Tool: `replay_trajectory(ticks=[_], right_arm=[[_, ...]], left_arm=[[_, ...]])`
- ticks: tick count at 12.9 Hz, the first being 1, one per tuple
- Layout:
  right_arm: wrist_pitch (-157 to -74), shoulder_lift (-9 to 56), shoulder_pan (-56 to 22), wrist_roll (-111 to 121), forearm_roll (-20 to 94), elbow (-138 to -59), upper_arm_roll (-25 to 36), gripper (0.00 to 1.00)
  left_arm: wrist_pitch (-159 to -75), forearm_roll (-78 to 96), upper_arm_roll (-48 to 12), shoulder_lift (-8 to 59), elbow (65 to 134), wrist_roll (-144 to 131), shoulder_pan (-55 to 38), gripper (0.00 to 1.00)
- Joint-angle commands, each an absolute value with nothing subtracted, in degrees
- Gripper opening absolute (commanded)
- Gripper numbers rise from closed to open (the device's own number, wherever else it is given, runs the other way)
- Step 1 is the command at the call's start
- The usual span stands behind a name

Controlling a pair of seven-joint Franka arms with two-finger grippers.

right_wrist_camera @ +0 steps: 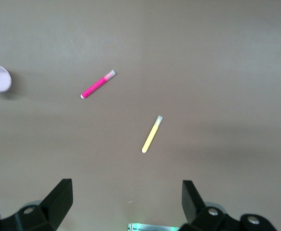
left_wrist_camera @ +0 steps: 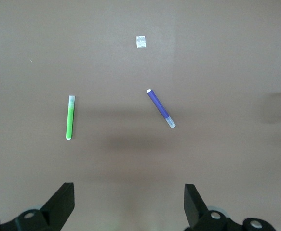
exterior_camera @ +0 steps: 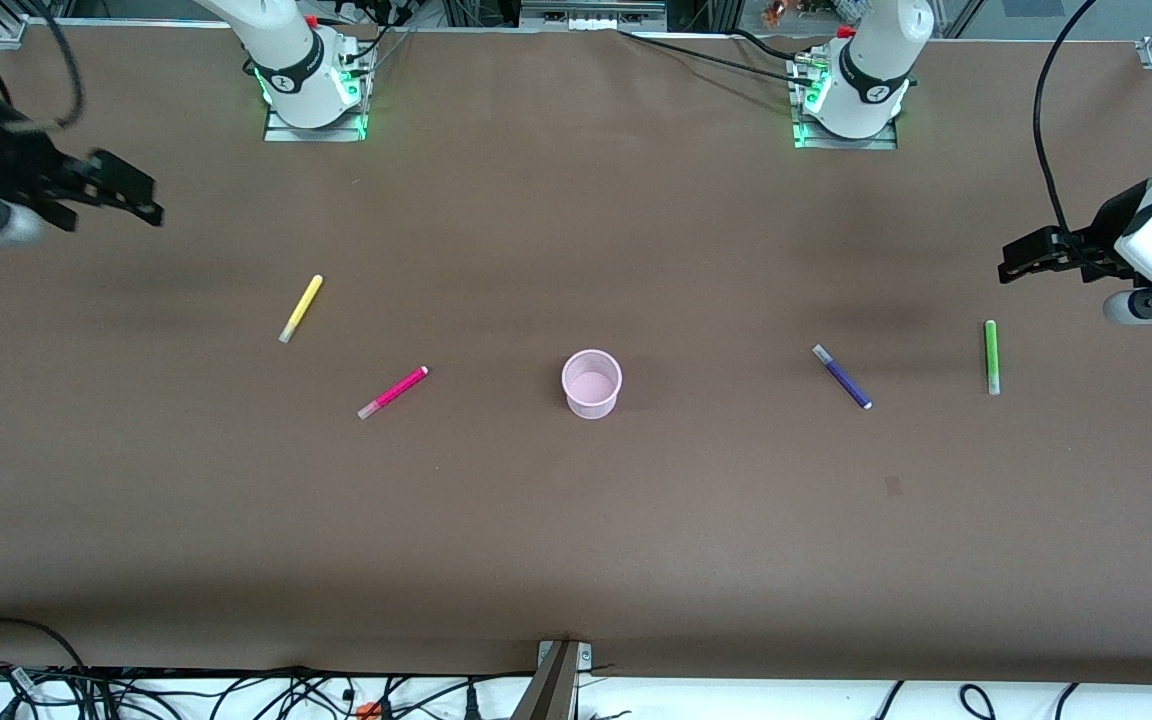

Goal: Organize pens into pink holder with both arms
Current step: 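Grasp the pink marker with the right gripper while the left gripper grasps the purple marker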

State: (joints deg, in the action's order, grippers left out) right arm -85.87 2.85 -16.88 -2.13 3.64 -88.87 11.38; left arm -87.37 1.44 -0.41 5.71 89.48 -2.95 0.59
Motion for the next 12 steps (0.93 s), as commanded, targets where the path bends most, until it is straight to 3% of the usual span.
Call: replay_trajectory(ticks=[1,5,8,10,12], right_arm=[[-87.1,10.2,-19.4,-4.9,4.4,-90.1,11.1,1.0],[-99.8,25.1,-22.8,-27.4,13.6,-91.9,10.9,0.97],[-110.9,31.7,-24.7,-34.9,19.5,-92.8,10.7,0.94],[-117.3,36.1,-27.0,-36.6,23.2,-93.0,10.6,0.93],[-124.1,38.3,-28.5,-37.3,23.5,-95.2,10.6,0.87]], left_arm=[[-87.1,2.6,-0.6,6.0,89.1,-2.5,1.0,1.0],[-87.7,2.5,-0.6,10.5,89.5,-10.3,0.9,1.0],[-91.5,2.5,-0.9,16.4,91.3,-23.0,0.6,1.0],[-98.1,3.1,-1.0,18.3,95.9,-31.2,0.4,1.0],[-110.4,3.2,-1.1,18.7,104.8,-37.0,0.2,1.0]])
